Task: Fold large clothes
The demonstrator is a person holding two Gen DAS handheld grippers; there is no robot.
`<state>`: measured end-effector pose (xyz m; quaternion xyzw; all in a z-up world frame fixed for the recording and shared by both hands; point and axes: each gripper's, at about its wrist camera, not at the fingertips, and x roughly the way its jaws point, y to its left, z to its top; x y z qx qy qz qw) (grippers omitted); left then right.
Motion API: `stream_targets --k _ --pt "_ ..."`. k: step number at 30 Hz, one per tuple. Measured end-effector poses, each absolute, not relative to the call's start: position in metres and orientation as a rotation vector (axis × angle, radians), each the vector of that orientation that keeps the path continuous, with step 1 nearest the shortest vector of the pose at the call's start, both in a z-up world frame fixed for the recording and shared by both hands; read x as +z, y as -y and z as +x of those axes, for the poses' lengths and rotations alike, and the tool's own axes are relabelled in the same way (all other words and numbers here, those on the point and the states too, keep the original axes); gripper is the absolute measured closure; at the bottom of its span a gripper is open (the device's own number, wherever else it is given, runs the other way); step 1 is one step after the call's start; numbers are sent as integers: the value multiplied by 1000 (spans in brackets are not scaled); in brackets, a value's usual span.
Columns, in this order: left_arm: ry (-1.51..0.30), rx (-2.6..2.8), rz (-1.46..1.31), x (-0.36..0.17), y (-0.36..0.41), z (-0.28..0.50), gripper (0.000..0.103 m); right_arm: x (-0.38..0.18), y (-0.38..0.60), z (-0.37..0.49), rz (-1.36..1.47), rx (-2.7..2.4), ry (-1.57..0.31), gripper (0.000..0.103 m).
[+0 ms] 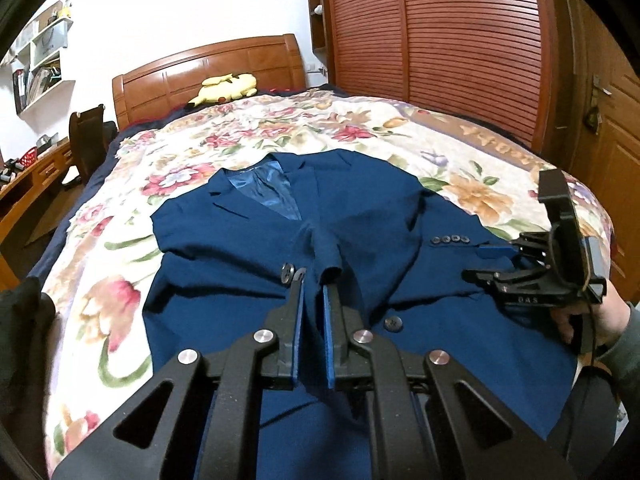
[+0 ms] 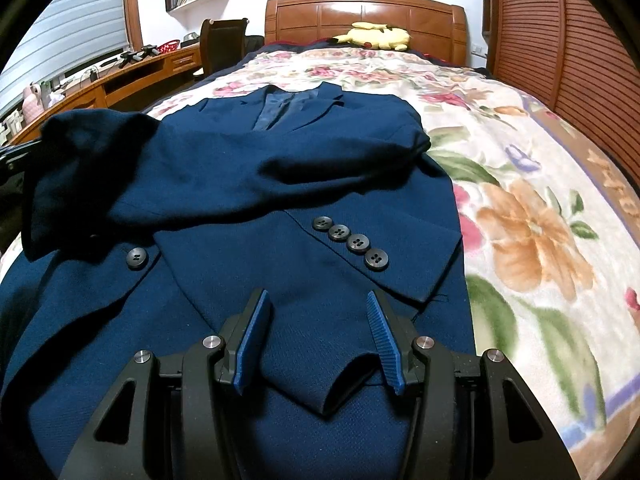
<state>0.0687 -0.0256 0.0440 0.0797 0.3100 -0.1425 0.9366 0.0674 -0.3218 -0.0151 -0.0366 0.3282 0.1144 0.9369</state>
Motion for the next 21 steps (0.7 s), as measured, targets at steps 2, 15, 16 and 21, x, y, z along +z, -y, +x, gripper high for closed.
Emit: stream_targets --k 2,15,16,21 --pt "-634 -303 153 44 23 63 93 -15 322 67 -74 234 -671 51" --pt "-684 -385 112 9 26 16 94 -10 328 64 -45 243 -673 51" --pt "-687 -392 109 8 27 13 94 -7 331 61 -39 223 -665 51" --pt "-690 -432 118 5 39 -3 95 14 342 34 -24 210 -603 51"
